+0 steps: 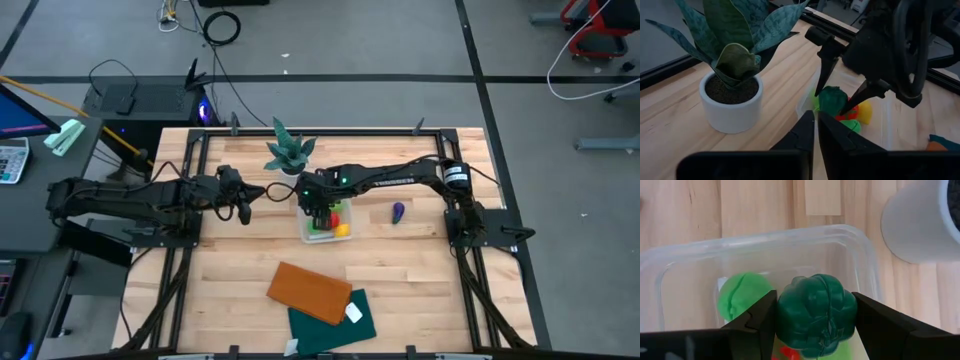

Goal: Pick and placing Produce into tupperware
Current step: Put the bell pepper into the transparent bin

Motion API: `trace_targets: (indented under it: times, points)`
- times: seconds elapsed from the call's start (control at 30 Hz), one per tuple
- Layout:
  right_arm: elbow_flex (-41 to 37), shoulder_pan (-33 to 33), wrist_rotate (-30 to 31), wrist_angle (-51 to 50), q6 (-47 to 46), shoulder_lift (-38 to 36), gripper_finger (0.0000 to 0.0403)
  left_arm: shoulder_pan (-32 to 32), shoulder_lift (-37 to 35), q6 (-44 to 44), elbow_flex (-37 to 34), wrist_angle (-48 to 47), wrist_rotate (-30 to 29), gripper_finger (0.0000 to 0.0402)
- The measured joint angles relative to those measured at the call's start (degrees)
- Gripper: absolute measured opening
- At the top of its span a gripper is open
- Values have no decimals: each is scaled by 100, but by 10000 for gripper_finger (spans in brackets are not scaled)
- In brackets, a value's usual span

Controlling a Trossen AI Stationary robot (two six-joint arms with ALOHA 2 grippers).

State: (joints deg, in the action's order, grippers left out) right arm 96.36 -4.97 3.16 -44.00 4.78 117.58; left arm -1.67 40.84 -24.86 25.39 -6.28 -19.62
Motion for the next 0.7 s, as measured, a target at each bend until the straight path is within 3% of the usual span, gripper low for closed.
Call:
trace_targets:
  times: [0.7]
  points:
    - [-20, 55, -199, 242, 2, 208, 192, 0, 0, -4, 0, -51, 1, 29]
